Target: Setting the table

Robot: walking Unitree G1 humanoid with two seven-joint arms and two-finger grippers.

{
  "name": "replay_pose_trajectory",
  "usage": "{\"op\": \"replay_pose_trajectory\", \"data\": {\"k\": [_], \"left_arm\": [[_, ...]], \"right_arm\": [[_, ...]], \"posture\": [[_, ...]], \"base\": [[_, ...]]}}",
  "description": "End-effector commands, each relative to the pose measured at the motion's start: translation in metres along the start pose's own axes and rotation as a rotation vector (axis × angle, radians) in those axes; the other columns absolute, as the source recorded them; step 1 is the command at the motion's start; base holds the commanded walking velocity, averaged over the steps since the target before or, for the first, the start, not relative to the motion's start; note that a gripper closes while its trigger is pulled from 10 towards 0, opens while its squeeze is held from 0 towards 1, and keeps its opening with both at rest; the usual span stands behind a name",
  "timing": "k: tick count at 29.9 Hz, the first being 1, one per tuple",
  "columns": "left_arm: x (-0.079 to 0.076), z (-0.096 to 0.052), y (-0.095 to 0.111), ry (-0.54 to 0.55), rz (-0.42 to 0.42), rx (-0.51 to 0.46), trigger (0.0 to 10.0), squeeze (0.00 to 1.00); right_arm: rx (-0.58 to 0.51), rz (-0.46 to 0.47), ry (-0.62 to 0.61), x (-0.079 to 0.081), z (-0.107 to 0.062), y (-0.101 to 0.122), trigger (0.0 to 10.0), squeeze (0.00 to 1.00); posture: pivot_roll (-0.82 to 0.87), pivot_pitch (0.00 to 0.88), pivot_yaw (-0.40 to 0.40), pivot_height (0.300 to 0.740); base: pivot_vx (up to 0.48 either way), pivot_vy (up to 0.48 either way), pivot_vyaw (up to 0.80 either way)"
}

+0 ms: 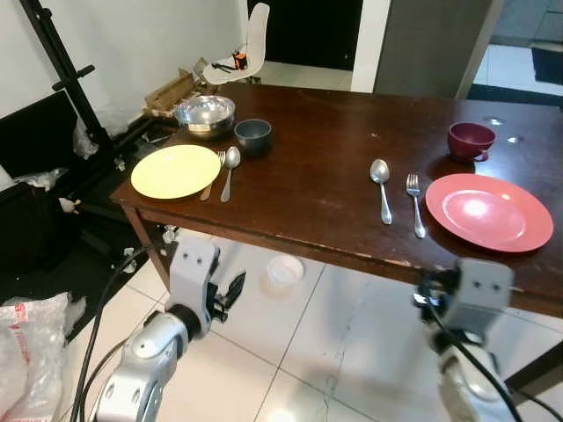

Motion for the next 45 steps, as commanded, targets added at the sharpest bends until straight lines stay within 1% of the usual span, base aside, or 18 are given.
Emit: {"op": "replay_pose_trajectory", "data": {"k": [1,5,8,9,10,14,17,21,33,41,45], "left_arm": [[-0.006,0.000,-0.011,-0.035,0.006,0.035,10.0,0.00],[-0.014,0.005,-0.012,-0.058,0.005,0.031,10.0,0.00],[-0.021,0.013,-0.004,-0.076,0.009,-0.007,10.0,0.00],[-0.021,0.013,-0.004,-0.076,0.009,-0.007,10.0,0.00],[-0.023,0.016,0.000,-0.080,0.012,-0.025,10.0,0.00],[-0.029,0.018,0.006,-0.106,0.031,-0.049,10.0,0.00],[-0.030,0.018,0.006,-0.114,0.032,-0.049,10.0,0.00],[-0.032,0.017,0.006,-0.124,0.034,-0.052,10.0,0.00],[-0.031,0.019,0.006,-0.124,0.035,-0.062,10.0,0.00],[-0.032,0.019,0.007,-0.129,0.037,-0.067,10.0,0.00],[-0.031,0.018,0.006,-0.134,0.056,-0.059,10.0,0.00]], "right_arm": [[-0.030,0.006,0.000,-0.001,-0.002,0.005,10.0,0.00],[-0.081,0.031,0.013,0.000,0.000,0.017,10.0,0.00],[-0.126,0.075,0.054,0.012,0.000,0.029,10.0,0.00],[-0.126,0.075,0.054,0.012,0.000,0.029,10.0,0.00],[-0.137,0.094,0.082,0.020,-0.001,0.032,10.0,0.00],[-0.126,0.106,0.107,0.029,-0.002,0.029,10.0,0.00],[-0.126,0.111,0.114,0.031,-0.002,0.029,10.0,0.00],[-0.125,0.125,0.120,0.032,-0.001,0.029,10.0,0.00],[-0.123,0.114,0.125,0.033,0.000,0.029,10.0,0.00],[-0.138,0.117,0.127,0.034,0.001,0.031,10.0,0.00],[-0.141,0.110,0.136,0.037,0.002,0.032,10.0,0.00]], "posture": [[-0.13,0.000,0.158,0.740],[-0.14,0.000,0.165,0.740],[-0.15,0.000,0.167,0.740],[-0.15,0.000,0.167,0.740],[-0.15,0.000,0.165,0.740],[-0.14,0.000,0.162,0.740],[-0.13,0.000,0.160,0.740],[-0.13,0.000,0.160,0.740],[-0.14,0.000,0.157,0.740],[-0.13,0.000,0.157,0.740],[-0.13,0.000,0.157,0.740]], "base": [[0.000,0.000,0.00],[0.000,0.000,0.00],[0.000,0.000,0.00],[0.000,0.000,0.00],[0.000,0.000,0.00],[0.423,0.000,0.00],[0.475,0.000,0.00],[0.471,0.000,-0.74],[0.469,0.000,0.00],[0.471,0.000,-0.78],[0.292,0.000,0.00]]}}
Point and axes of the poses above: a point about 5 cm out from each wrist's last joint towards the gripper, its own z axis pointing out of the wrist towards the gripper, its own y axis along the axis of the wrist's last joint, x = y × z, the point moved 5 cm from there along z, pointing out of the wrist towards the gripper, and after that the axes turned 7 degrees about -z, right-handed, at the moved point
